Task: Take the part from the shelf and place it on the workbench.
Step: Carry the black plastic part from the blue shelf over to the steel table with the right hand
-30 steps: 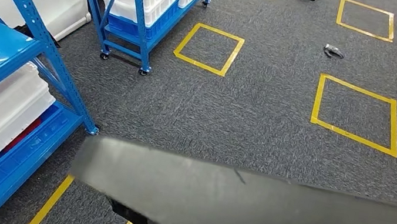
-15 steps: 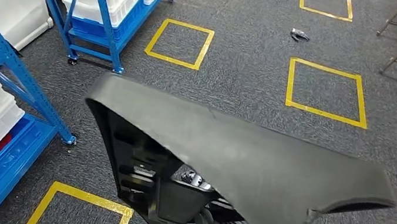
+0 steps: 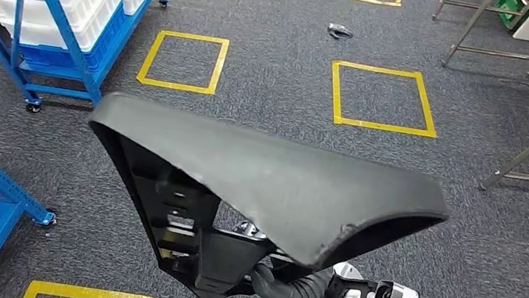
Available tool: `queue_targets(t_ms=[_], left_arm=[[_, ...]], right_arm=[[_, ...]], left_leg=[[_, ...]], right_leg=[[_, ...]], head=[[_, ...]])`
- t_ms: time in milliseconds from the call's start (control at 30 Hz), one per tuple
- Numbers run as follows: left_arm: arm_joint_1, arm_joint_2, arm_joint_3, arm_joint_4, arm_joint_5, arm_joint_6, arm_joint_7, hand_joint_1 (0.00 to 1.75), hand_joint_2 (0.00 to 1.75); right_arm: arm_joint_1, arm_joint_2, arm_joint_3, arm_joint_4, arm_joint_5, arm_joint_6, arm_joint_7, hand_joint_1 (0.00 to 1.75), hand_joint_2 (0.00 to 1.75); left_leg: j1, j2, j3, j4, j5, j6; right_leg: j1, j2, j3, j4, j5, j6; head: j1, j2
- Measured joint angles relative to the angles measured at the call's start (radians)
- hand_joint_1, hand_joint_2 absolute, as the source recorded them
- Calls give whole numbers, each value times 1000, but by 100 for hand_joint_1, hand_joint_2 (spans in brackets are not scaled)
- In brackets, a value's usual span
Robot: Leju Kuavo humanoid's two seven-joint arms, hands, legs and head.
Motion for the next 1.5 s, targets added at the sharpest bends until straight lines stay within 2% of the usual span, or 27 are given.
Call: queue_targets(t_ms=[33, 100, 167, 233, 300, 333, 367, 400, 467, 533, 600, 667, 733, 800, 833, 867, 900, 967, 1033, 1100, 1133, 1200, 1267, 1333, 1367, 1433, 1500], left_arm=[[1, -2, 1, 1, -1, -1, -2, 0, 175], [1, -7, 2, 1, -5, -4, -5, 0, 175], [-1, -10, 2, 1, -12, -8, -12, 0, 175], [2, -11, 2, 1, -15, -9, -21, 0, 175], [7, -11, 2, 1, -14, -6, -27, 0, 175], [8, -12, 2, 1, -12, -4, -29, 0, 175], [7, -12, 2, 1, -9, -2, -31, 0, 175], [6, -12, 2, 1, -6, 1, -34, 0, 175], [2, -14, 4, 1, 3, 4, -39, 0, 175], [-1, -16, 8, 1, 12, 7, -41, 0, 175], [-4, -17, 13, 1, 21, 11, -40, 0, 175], [-8, -20, 17, 1, 30, 18, -38, 0, 175], [-6, -21, 25, 1, 40, 27, -37, 0, 175], [0, -22, 34, 1, 47, 34, -36, 0, 175], [2, -22, 37, 1, 48, 36, -35, 0, 175], [3, -21, 38, 1, 47, 37, -34, 0, 175], [3, -19, 39, 1, 45, 37, -33, 0, 175], [1, -14, 39, 1, 41, 36, -28, 0, 175], [-1, -8, 39, 0, 37, 36, -17, 0, 175], [-2, -4, 39, 0, 30, 40, 3, 0, 175], [-2, -3, 39, 0, 26, 44, 15, 0, 175], [-3, -3, 39, 0, 20, 57, 40, 0, 175], [1, -4, 39, 0, 17, 70, 59, 0, 175], [5, -4, 39, 0, 16, 80, 71, 0, 175], [7, -4, 39, 0, 17, 82, 72, 0, 175], [7, -4, 39, 0, 21, 79, 65, 0, 175], [7, -5, 39, 0, 26, 67, 51, 0, 175]], right_arm=[[4, -5, 0, 0, -1, 0, -1, 161, 175], [16, -16, -2, -1, -1, -2, -5, 161, 175], [28, -30, -4, -1, 5, -7, -15, 161, 175], [40, -41, -5, -1, 16, -12, -29, 161, 175], [56, -49, -4, -1, 27, -12, -37, 161, 175], [62, -53, -4, -1, 30, -10, -38, 161, 175], [66, -56, -4, -1, 32, -6, -38, 161, 175], [66, -59, -4, -1, 32, -2, -38, 161, 175], [58, -64, -4, -1, 26, 6, -39, 161, 175], [44, -68, -4, -1, 18, 12, -39, 161, 175], [36, -73, -5, -1, 9, 18, -40, 161, 175], [29, -76, -5, -1, 1, 27, -40, 161, 175], [20, -77, -2, 0, 0, 36, -40, 161, 175], [15, -76, 3, 0, 3, 40, -40, 161, 175], [14, -75, 6, 0, 4, 40, -40, 161, 175], [11, -73, 10, 0, 4, 37, -40, 161, 175], [6, -71, 15, 0, 3, 31, -40, 161, 175], [-10, -67, 25, 0, 1, 19, -40, 161, 175], [-24, -64, 33, -1, -3, 8, -38, 161, 175], [-30, -60, 41, -3, -8, -3, -33, 161, 175], [-31, -60, 45, -5, -11, -9, -30, 161, 175], [-34, -59, 52, -10, -14, -18, -23, 161, 175], [-36, -58, 57, -14, -15, -24, -17, 161, 175], [-36, -57, 60, -16, -15, -28, -15, 161, 175], [-35, -57, 61, -16, -16, -30, -15, 161, 175], [-36, -57, 64, -18, -16, -37, -14, 161, 175], [-40, -56, 69, -24, -14, -42, -12, 161, 175]], left_leg=[[-1, -7, 2, -6, -5, 3], [-4, 15, 6, -11, -3, 17], [-4, 39, 11, -18, 0, 31], [-7, 65, 14, -22, -2, 40], [-12, 93, 15, -22, -6, 43], [-13, 106, 17, -22, -9, 44], [-14, 118, 20, -21, -11, 43], [-15, 129, 24, -22, -14, 43], [-19, 148, 33, -22, -21, 38], [-22, 166, 39, -22, -27, 29], [-23, 182, 44, -25, -31, 21], [-21, 157, 38, -1, -49, 12], [-17, 107, -7, 95, -99, 5], [-15, 88, -75, 220, -145, -1], [-14, 86, -95, 249, -144, -4], [-12, 85, -97, 240, -124, -7], [-9, 81, -80, 194, -87, -10], [-1, 43, -27, 70, -28, -16], [3, 11, -1, 13, -17, -9], [-1, 21, 0, 12, -19, 8], [-1, 31, 1, 10, -18, 14], [-1, 51, 4, 3, -15, 27], [-4, 73, 6, 1, -17, 34], [-8, 98, 8, 1, -20, 37], [-10, 110, 10, 1, -23, 38], [-15, 132, 20, 0, -29, 37], [-19, 150, 30, -2, -36, 35]], right_leg=[[-1, 10, -5, 3, 0, 6], [-5, 22, -9, 2, 0, 18], [-4, -19, -24, 35, -21, 30], [-4, -79, -79, 143, -79, 38], [-7, -97, -142, 260, -120, 43], [-8, -99, -153, 275, -114, 43], [-8, -101, -142, 251, -90, 41], [-6, -108, -112, 192, -53, 36], [5, -149, -42, 57, -1, 21], [18, -173, -15, -2, 8, 6], [17, -153, -13, -9, 10, -3], [10, -133, -4, -24, 16, -11], [6, -114, 3, -32, 19, -18], [4, -91, 4, -29, 17, -21], [3, -78, 4, -27, 15, -20], [1, -64, 5, -24, 13, -18], [-1, -51, 5, -18, 10, -14], [-5, -28, 2, 1, -2, -3], [-7, -8, -9, 18, -10, 9], [-8, 9, -17, 20, -8, 20], [-8, 5, -19, 22, -9, 24], [-7, -39, -38, 61, -32, 33], [-7, -91, -92, 167, -86, 40], [-9, -101, -148, 271, -119, 42], [-9, -103, -154, 279, -109, 40], [-3, -116, -110, 186, -44, 26], [13, -159, -46, 62, 0, 6]], head=[[0, 0], [0, 0], [3, 0], [6, 0], [7, 0], [7, 0], [7, 0], [7, 0], [6, 0], [6, 0], [6, 0], [5, 0], [5, 0], [4, 0], [4, 0], [5, 0], [5, 0], [4, 0], [2, 0], [1, 0], [2, 0], [6, 0], [11, 0], [11, 0], [11, 0], [11, 0], [11, 0]])
